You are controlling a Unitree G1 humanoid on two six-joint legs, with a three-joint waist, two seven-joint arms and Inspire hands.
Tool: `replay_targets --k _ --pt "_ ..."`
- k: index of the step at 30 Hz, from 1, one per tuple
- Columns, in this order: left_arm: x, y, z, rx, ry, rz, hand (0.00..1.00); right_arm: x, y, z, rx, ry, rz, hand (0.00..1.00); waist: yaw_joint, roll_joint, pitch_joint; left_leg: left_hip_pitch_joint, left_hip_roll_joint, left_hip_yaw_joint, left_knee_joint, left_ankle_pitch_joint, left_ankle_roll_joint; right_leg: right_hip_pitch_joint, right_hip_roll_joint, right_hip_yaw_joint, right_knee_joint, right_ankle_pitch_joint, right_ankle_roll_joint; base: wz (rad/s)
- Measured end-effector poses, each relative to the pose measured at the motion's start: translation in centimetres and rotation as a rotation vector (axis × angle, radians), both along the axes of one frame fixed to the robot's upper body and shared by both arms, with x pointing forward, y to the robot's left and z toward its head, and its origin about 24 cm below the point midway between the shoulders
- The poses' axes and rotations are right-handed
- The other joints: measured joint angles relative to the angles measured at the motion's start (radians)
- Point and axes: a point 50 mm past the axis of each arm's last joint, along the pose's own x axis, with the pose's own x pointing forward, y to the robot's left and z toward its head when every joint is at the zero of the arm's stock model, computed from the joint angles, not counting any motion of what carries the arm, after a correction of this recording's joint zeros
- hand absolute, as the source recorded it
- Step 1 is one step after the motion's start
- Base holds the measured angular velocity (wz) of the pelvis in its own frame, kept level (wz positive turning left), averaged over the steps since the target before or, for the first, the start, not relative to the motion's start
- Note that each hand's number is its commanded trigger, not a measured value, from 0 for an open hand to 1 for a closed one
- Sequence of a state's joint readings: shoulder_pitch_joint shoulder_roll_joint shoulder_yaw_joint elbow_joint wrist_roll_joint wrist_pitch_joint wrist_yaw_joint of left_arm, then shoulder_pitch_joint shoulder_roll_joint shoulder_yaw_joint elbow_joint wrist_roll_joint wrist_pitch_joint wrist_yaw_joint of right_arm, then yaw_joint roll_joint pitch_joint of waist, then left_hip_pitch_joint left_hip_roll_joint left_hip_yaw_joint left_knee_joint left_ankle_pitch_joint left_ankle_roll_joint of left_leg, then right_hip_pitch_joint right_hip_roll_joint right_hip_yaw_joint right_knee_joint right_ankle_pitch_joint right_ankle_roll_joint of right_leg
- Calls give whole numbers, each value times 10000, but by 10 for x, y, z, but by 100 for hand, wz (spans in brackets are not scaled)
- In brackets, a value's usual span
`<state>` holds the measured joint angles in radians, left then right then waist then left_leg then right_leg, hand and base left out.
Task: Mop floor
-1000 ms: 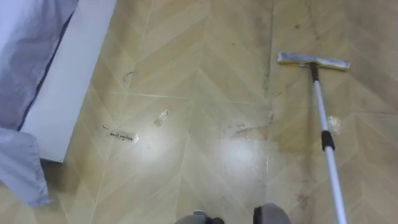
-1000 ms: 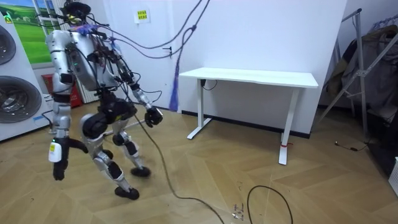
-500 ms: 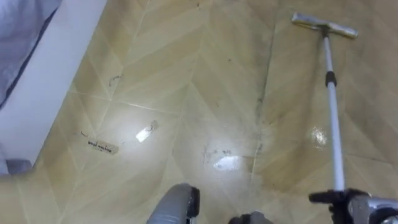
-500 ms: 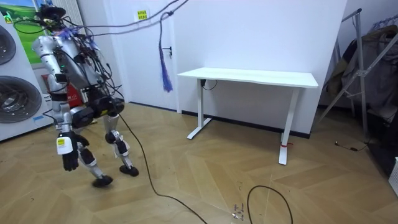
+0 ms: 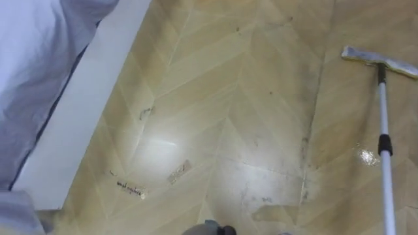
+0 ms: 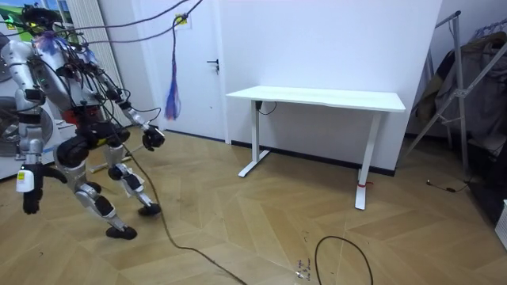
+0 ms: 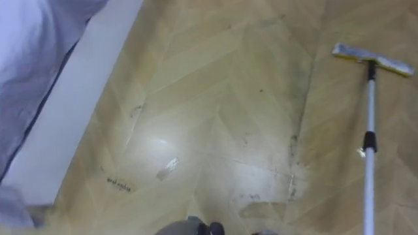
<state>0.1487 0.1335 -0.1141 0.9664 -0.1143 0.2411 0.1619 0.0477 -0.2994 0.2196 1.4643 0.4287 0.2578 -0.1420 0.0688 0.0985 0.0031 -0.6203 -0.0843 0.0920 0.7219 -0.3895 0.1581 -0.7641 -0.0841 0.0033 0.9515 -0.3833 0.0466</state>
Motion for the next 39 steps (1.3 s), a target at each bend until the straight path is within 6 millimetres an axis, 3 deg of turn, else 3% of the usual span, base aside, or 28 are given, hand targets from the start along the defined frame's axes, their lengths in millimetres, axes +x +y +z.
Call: replay_targets --k 2,3,5,7,8,9,10,12,13,14,16,17,18,19,20,21,22,23,24,25,27,29,30,31,32,33,37,39 --pt "-2 -2 -1 -53 61 -2 0 -3 10 -4 261 -13 -45 100 -71 -124 53 399 -3 -3 -188 -111 -147 -145 17 -57 -1579 343 -235 -8" --pt "-5 -3 -1 -68 244 47 0 -1 13 -5 368 -28 -38 100 -85 -195 67 638 37 -26 -183 -281 -248 -231 48 -137 -2192 885 -384 -7" --pt "-12 -3 -2 -67 581 119 0 5 14 -5 396 -32 -60 100 -59 -228 33 940 129 -191 -29 -612 -460 48 17 -523 -2226 1190 -501 3" --pt "-18 -1 -3 -1 908 205 0 25 9 -3 251 -256 152 100 106 -272 48 941 373 -312 469 -911 -765 237 10 -918 -1993 1123 -637 -9" --pt "-19 1 -3 93 999 255 0 45 5 0 115 -547 283 100 211 -399 117 651 453 -294 1356 -902 -876 201 -23 -1057 -1600 841 -747 -3" --pt "-19 1 -3 206 1031 282 0 68 -2 6 -90 -954 383 100 272 -518 122 118 642 -273 2565 -620 -1282 116 15 -1097 -1166 509 -839 0" --pt "-19 1 -2 196 1010 420 0 80 -6 9 -188 -1180 455 100 376 -587 120 -141 738 -260 3149 -434 -1395 84 64 -1075 -968 365 -890 -17" --pt "-18 4 -1 146 847 846 0 142 -17 30 -611 -2575 947 100 907 -918 182 -997 1028 -244 4824 476 -1648 -21 360 -860 -505 7 -1185 -34" --pt "-17 8 0 266 713 795 0 176 -18 43 -724 -3555 1214 100 1037 -1087 208 -1410 1092 -276 4756 347 -1582 -60 508 -740 -467 -100 -1175 -11" --pt "-15 11 1 342 604 758 0 190 -19 50 -781 -3995 1311 100 1069 -1212 250 -1647 1085 -323 4493 238 -1549 -54 518 -730 -470 -126 -1189 0" --pt "-14 16 4 480 424 728 0 234 -17 74 -809 -5387 1678 100 1350 -1426 319 -2522 1069 -405 2480 259 -1553 131 510 -774 -628 -200 -1146 -2" --pt "-16 15 4 468 467 729 0 240 -17 78 -770 -5576 1677 100 1394 -1421 316 -2612 1061 -402 1750 374 -1620 283 502 -818 -705 -267 -1118 5" --pt "-18 16 4 465 515 715 0 240 -17 78 -658 -5548 1542 100 1468 -1445 312 -2669 1032 -386 917 1067 -1391 627 445 -858 -825 -486 -996 16" --pt "-19 17 4 457 542 716 0 236 -18 76 -596 -5419 1509 100 1469 -1459 284 -2575 996 -338 811 1248 -1301 796 389 -878 -861 -622 -891 44" --pt "-17 17 3 370 530 679 0 223 -23 69 -584 -5133 1451 100 1382 -1466 244 -2290 860 -142 741 1345 -951 1096 189 -893 -851 -866 -703 71" --pt "-13 16 3 214 455 565 0 207 -28 63 -591 -4758 1335 100 1308 -1398 254 -2092 709 -9 778 1215 -685 1279 -1 -857 -738 -1038 -515 70" --pt "-10 15 3 156 409 444 0 199 -30 60 -601 -4527 1317 100 1339 -1383 264 -1995 636 62 791 1164 -553 1292 -63 -839 -533 -1018 -481 43" --pt "-7 13 3 57 350 292 0 185 -33 54 -646 -4039 1518 100 1376 -1272 260 -1829 495 166 878 930 -405 1260 -212 -775 2 -853 -302 18" --pt "-2 11 3 -59 202 245 0 169 -37 49 -731 -3552 1627 100 1355 -1046 264 -1680 355 154 1017 656 -285 1158 -360 -729 617 -579 -112 16" --pt "1 10 4 -98 88 233 0 160 -39 46 -784 -3264 1637 100 1367 -935 266 -1586 298 158 1074 520 -216 1074 -397 -638 964 -402 -68 20" --pt "11 8 5 -145 -323 173 0 124 -43 36 -1018 -2169 1558 100 1257 -460 253 -1176 90 -30 1085 128 -61 626 -278 -178 1991 344 19 17" --pt "16 7 6 -25 -468 116 0 106 -39 29 -1219 -1783 1546 100 1192 -217 207 -1020 76 -130 885 49 -48 47 -109 -31 1614 205 28 5" --pt "17 7 6 202 -451 -106 0 96 -33 23 -1292 -1606 1634 100 1091 -183 196 -829 71 -142 636 49 -53 -212 -17 -40 704 179 34 4" --pt "14 6 5 358 -303 -329 0 84 -24 16 -1201 -1390 1638 100 989 -201 184 -541 51 -156 399 34 -87 -200 -15 -104 -625 286 -102 4" --pt "13 6 5 391 -255 -348 0 78 -20 13 -1124 -1259 1622 100 953 -212 179 -391 46 -165 328 2 -132 -161 -10 -125 -1273 476 -213 13" --pt "12 3 4 360 -146 -319 0 64 -13 8 -976 -1001 1590 100 775 -182 164 -99 42 -321 265 -140 -256 16 40 -219 -1993 1204 -218 23" --pt "9 -4 2 155 -9 -73 0 44 6 -2 -462 -544 1795 100 447 -301 106 728 216 -761 149 -398 -705 960 301 -670 -2206 878 -545 5" --pt "7 -4 1 154 76 -50 0 35 17 -6 -26 -331 1856 100 411 -645 36 1227 394 -670 139 -500 -891 1397 384 -704 -2130 593 -748 0"
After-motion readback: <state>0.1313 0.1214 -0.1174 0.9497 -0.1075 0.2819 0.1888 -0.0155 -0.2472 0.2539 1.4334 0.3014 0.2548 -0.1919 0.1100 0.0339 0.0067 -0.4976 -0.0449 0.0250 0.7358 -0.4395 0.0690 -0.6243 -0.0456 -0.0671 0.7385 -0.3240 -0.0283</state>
